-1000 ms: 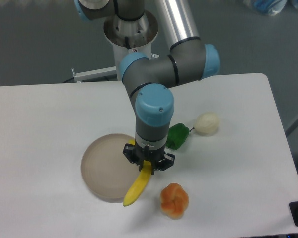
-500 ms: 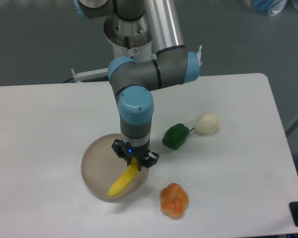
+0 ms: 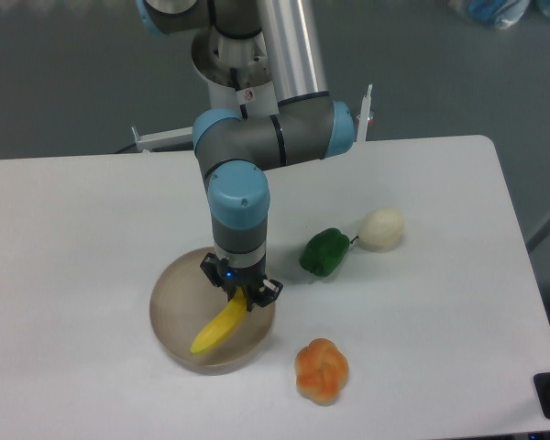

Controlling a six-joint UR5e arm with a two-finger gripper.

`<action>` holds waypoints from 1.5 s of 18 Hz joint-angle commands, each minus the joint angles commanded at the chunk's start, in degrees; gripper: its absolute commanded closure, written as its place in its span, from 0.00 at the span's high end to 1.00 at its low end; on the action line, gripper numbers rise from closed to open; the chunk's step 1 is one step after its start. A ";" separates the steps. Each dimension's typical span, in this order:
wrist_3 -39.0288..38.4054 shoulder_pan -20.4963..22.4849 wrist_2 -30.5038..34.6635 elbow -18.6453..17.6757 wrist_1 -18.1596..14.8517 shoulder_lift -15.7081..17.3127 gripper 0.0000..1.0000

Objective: Place bananas on a plate
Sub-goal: 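Lower the banana onto the plate surface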

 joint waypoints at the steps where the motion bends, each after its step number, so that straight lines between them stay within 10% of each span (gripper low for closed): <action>1: -0.17 -0.17 0.00 0.00 0.09 -0.17 0.30; 27: -0.09 -1.14 0.09 0.44 0.09 -3.16 0.31</action>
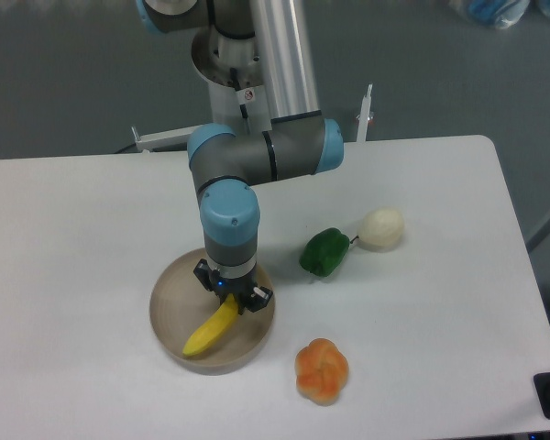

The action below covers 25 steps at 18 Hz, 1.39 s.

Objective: Place bananas on a plate

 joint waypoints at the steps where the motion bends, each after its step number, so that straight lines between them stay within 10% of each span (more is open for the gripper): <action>1: 0.00 0.00 0.00 0.00 0.00 -0.09 0.31; 9: -0.18 0.00 0.00 0.35 0.09 -0.26 0.40; 12: -0.26 0.09 0.00 1.31 0.00 -0.18 0.87; 14: -0.17 0.09 -0.09 1.84 0.00 0.17 0.97; 25: 0.61 6.85 -0.17 9.84 -1.32 5.09 1.00</action>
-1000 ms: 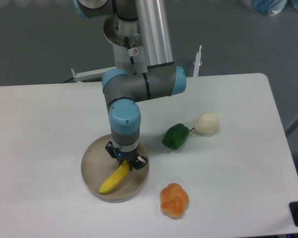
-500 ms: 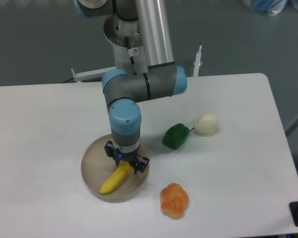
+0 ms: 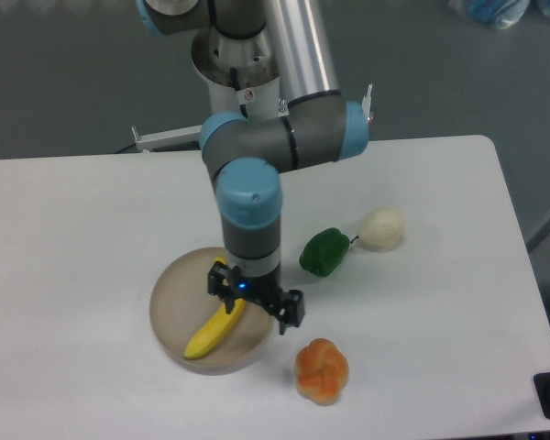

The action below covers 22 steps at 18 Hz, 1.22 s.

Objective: Place bananas on a plate

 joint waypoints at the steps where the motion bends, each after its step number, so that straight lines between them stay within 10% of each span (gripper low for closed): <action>1: 0.35 1.05 0.09 0.26 0.00 0.27 1.00; 13: 27.48 12.04 5.89 0.88 -0.35 1.06 1.00; 22: 31.82 13.11 5.97 2.55 -0.26 -0.17 1.00</action>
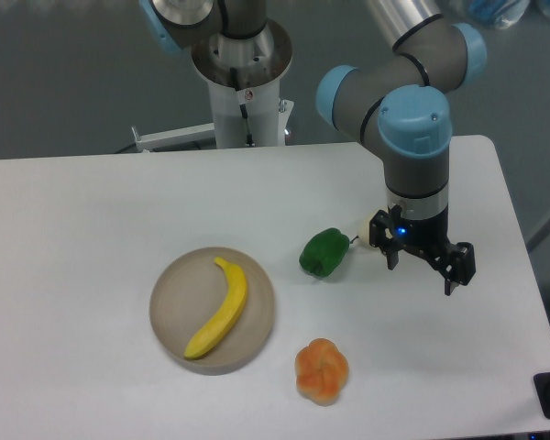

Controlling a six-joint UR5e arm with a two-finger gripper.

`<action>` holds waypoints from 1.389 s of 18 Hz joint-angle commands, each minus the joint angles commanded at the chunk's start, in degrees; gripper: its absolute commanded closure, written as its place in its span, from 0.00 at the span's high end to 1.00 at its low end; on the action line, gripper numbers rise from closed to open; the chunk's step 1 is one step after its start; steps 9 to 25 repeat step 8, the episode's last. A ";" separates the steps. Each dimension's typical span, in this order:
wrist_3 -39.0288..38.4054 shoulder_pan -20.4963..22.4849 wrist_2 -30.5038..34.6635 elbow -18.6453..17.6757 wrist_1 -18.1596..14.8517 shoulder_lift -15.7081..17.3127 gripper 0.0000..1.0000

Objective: Place bananas on a plate

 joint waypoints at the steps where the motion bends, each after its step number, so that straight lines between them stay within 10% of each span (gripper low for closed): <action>1: 0.00 -0.17 0.00 0.26 0.09 -0.18 1.00; 25: 0.00 -0.18 -0.09 1.05 0.09 -0.35 1.00</action>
